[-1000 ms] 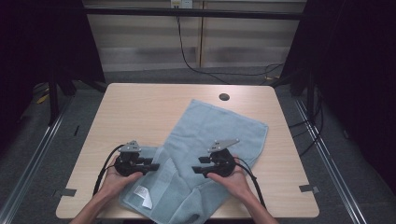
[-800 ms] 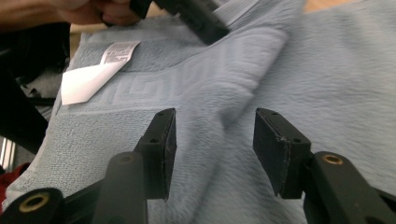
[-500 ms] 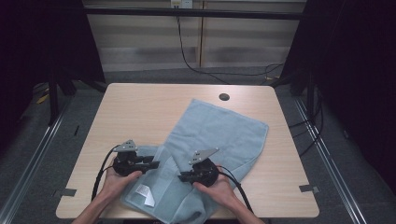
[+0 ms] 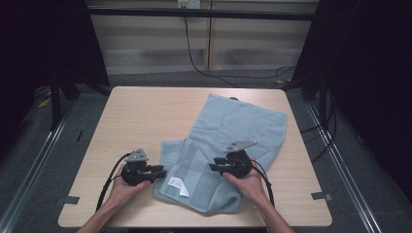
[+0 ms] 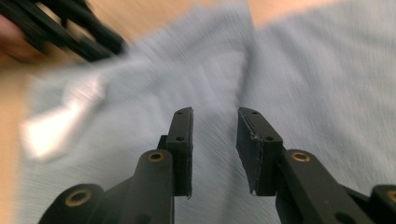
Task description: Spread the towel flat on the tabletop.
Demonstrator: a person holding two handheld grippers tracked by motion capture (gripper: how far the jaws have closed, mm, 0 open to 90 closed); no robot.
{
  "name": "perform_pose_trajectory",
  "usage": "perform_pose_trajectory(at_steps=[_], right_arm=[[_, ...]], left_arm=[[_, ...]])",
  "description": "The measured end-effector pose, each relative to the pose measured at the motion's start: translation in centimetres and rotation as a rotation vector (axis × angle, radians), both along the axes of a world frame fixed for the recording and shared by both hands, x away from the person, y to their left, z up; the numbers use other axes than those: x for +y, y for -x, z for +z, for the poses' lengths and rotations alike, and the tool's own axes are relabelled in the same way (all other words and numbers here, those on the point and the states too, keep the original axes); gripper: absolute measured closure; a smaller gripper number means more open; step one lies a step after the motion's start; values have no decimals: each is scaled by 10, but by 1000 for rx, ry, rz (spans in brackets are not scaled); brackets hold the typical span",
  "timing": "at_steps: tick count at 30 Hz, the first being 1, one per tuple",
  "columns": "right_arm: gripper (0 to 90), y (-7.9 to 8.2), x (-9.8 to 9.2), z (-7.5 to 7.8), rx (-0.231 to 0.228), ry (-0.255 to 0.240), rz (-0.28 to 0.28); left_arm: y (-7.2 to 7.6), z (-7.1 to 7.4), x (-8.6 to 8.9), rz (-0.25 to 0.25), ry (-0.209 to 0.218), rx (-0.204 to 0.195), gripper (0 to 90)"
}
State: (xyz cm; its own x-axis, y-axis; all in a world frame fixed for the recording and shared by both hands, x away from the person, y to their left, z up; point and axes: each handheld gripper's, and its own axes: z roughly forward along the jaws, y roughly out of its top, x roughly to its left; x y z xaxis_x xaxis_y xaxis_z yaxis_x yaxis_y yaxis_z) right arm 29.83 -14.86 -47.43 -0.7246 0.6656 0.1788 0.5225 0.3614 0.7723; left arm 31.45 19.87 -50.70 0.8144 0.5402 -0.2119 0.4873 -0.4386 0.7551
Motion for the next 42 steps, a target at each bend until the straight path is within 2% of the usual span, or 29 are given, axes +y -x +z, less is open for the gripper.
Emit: perform_pose_trajectory(at_steps=[2, 5, 7, 8, 10, 11, 13, 14, 16, 17, 19, 21, 22, 23, 25, 28, 29, 30, 33, 34, 35, 36, 38, 40, 41, 42], right_arm=[[645, 8, 4, 13, -14, -62, 36], [598, 20, 25, 20, 11, -106, 131], [553, 26, 43, 17, 18, -78, 181], [525, 28, 51, 14, 38, -70, 206], [470, 29, 64, 4, 60, -48, 238], [401, 28, 73, -6, 76, -14, 255], [383, 28, 76, -10, 82, -5, 262], [344, 28, 81, -13, 94, 8, 278], [344, 29, 83, -14, 95, 8, 279], [350, 30, 86, -14, 89, 23, 281], [419, 32, 92, -18, 80, 83, 292], [547, 36, 97, -19, 28, 152, 283], [692, 37, 98, -18, 18, 171, 276], [864, 37, 96, -18, 17, 147, 257], [882, 36, 93, -16, 23, 133, 249], [894, 35, 80, -10, 29, 72, 220], [895, 34, 68, -2, 18, 29, 195], [895, 34, 61, 3, 14, 11, 180], [896, 34, 45, 12, -9, -7, 142], [899, 35, 26, 19, -23, -23, 96], [899, 35, 26, 19, -23, -23, 96], [900, 36, 5, 20, -29, -20, 56], [900, 38, -14, 16, -18, -4, 11], [900, 39, -33, 8, -5, 35, -46], [900, 39, -33, 8, -5, 35, -46], [900, 38, -43, 2, 13, 33, -70]], left_arm=[[0, 0, 0, -6, -7, -3, 734], [-1, -1, 2, 0, 3, 7, 774], [-2, -1, 2, 1, 6, 10, 774], [-2, -1, 2, 2, 5, 10, 774], [-2, -2, 2, 3, 15, 18, 774], [-3, -2, 3, 0, 19, 27, 773], [-3, -2, 3, 2, 18, 26, 773], [-2, -2, 2, 3, 15, 21, 771], [-2, -2, 2, 2, 14, 19, 767], [-2, -2, 2, 10, 16, 24, 765], [-2, -2, 1, 17, 13, 21, 765], [-1, -2, 1, 14, 5, 10, 762], [0, -2, 0, 16, 2, 4, 762], [0, -1, 0, 14, -2, -1, 762], [1, -1, 0, 11, -8, -9, 762], [1, -1, 1, 11, -10, -8, 762], [1, -1, 2, 11, -9, -8, 762], [1, -1, 2, 12, -8, -8, 762], [2, -1, 2, 17, -8, -7, 761], [3, -1, 2, 15, -9, -6, 761], [4, -1, 2, 13, -10, -6, 761], [5, 0, 2, 12, -11, -1, 760], [8, 1, 3, 4, -19, 3, 755], [11, 1, 3, -1, -22, 3, 747], [13, 1, 4, -4, -20, 3, 747], [14, 1, 4, -7, -22, 5, 745]])
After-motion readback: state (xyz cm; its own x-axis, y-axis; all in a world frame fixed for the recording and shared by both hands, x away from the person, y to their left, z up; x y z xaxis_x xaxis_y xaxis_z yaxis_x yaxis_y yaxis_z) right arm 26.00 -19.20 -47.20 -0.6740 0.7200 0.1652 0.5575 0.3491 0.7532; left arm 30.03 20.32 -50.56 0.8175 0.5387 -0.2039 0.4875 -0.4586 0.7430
